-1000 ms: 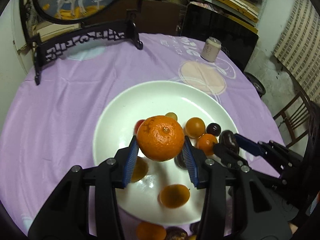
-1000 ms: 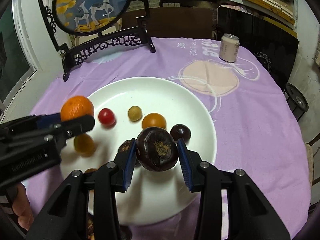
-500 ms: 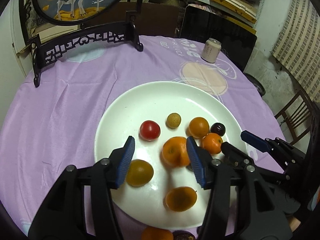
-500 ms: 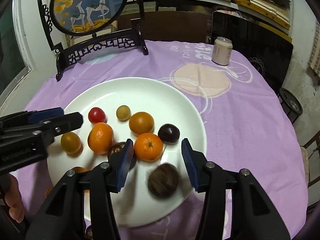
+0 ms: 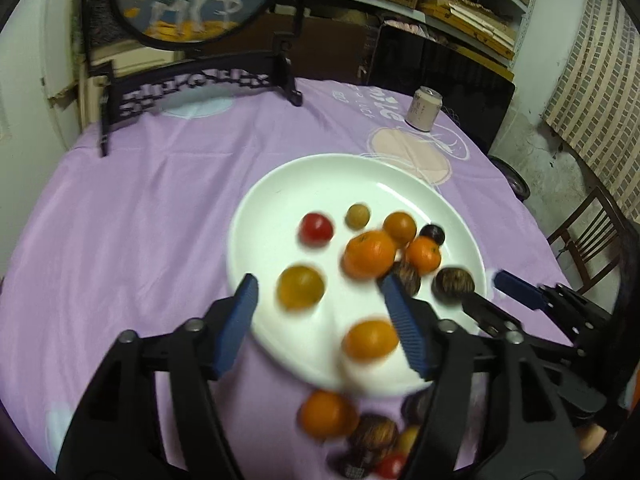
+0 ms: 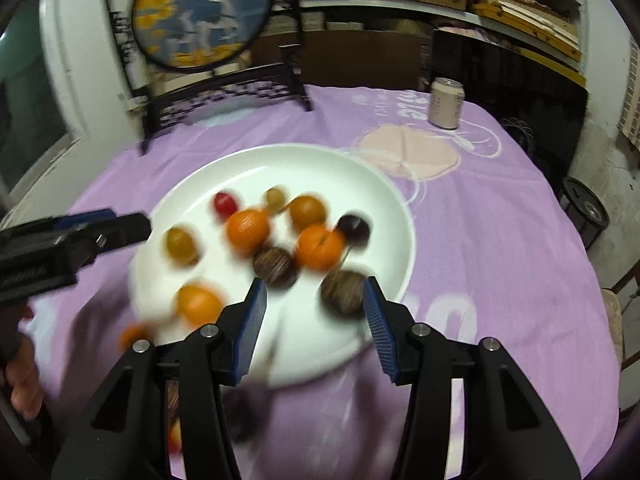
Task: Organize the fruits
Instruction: 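Lower the tangerine and mangosteen onto the plate and open both tools, then grasp a red tomato with the left tool while the right tool grasps a mangosteen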
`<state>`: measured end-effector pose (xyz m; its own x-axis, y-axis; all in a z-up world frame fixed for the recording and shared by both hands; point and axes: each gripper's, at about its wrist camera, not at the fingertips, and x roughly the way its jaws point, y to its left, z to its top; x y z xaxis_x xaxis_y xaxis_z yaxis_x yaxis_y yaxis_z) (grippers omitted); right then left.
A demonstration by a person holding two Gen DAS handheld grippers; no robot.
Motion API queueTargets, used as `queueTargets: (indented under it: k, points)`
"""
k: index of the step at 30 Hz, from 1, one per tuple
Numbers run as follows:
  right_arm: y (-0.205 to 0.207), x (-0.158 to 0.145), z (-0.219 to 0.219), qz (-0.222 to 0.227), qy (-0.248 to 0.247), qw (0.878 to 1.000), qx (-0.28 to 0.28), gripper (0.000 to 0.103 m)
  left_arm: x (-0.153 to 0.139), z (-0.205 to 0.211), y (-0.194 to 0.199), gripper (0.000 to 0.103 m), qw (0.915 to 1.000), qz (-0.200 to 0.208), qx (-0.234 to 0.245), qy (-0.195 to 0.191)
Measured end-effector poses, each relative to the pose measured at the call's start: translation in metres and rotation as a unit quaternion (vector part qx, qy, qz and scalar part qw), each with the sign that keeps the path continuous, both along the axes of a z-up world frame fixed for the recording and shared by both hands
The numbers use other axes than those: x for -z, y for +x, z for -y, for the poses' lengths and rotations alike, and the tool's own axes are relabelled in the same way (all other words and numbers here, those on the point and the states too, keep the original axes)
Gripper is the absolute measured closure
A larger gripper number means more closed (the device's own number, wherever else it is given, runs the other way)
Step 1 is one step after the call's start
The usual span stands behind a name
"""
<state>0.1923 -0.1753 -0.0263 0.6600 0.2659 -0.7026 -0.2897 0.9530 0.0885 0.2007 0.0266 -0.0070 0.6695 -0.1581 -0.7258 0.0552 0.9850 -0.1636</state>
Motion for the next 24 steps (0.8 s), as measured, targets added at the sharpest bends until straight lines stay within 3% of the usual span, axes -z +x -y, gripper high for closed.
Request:
queueTargets:
  k: [3,7,15,18,21,23,24]
  points:
    - [-0.047,0.007,-0.001,-0.015,0.004,0.999,-0.033,0.047,0.005,-0.014,-0.042,0.035,1.0000,0.002,0.000,-0.004]
    - [-0.080,0.022,-0.006,-0.041,-0.006,0.998,-0.049,0.047,0.017,-0.029,-0.089,0.033,0.9999,-0.006,0.004,-0.007]
    - [-0.069,0.052,-0.025,-0.077,-0.048,0.995,-0.045,0.047,0.032,-0.032,-0.135,0.032,0.9994,-0.025,0.024,0.001]
    - [-0.061,0.054,-0.036,-0.066,-0.070,0.994,-0.050,0.047,0.037,-0.033,-0.141,0.032,0.9989,-0.031,0.035,-0.006]
    - [-0.054,0.054,-0.045,-0.063,-0.062,0.994,-0.064,0.047,0.042,-0.029,-0.143,0.032,0.9982,-0.040,0.044,-0.012]
    - [-0.051,0.054,-0.044,-0.069,-0.049,0.994,-0.073,0.061,0.045,-0.024,-0.145,0.032,0.9976,-0.045,0.051,-0.013]
    - [-0.051,0.053,-0.045,-0.069,-0.048,0.994,-0.076,0.063,0.045,-0.022,-0.145,0.032,0.9973,-0.047,0.055,-0.015]
